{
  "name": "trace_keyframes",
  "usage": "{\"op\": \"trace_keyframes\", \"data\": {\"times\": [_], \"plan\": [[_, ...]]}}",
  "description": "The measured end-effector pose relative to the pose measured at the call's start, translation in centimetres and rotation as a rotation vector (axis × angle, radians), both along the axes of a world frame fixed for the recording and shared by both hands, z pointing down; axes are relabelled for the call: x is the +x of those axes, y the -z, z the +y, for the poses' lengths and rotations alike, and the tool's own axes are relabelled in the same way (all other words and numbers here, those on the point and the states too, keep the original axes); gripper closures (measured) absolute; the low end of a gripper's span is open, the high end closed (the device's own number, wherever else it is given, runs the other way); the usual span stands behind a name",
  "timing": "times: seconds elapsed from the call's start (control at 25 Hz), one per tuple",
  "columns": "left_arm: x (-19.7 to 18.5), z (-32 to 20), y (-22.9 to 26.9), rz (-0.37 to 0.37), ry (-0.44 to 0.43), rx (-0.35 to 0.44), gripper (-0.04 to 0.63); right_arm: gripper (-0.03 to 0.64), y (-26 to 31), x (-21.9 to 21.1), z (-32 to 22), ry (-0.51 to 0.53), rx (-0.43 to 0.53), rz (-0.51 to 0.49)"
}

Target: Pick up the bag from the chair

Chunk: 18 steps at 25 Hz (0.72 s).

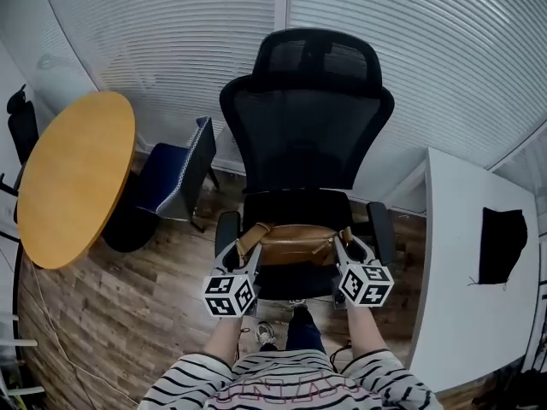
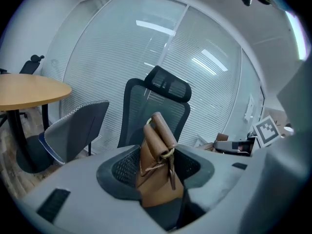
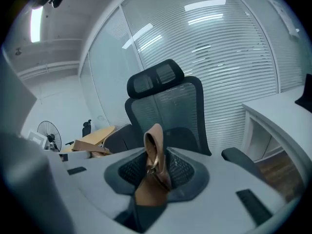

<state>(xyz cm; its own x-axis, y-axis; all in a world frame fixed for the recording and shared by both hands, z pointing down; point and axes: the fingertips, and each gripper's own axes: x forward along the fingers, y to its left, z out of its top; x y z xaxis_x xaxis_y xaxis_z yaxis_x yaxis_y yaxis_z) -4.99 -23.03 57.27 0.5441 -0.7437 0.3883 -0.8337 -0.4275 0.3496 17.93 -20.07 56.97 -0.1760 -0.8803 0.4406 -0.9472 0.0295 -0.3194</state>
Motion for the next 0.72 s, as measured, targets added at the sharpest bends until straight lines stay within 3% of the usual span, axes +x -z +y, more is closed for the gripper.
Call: {"op": "trace_keyframes", "data": {"times": [0.72], "plan": [[-0.1,5.7,7.8,0.031,-0.132,0.088,0.385,0.499,8.1,-0.6,8.8,-0.118,0.121,0.019]]}}
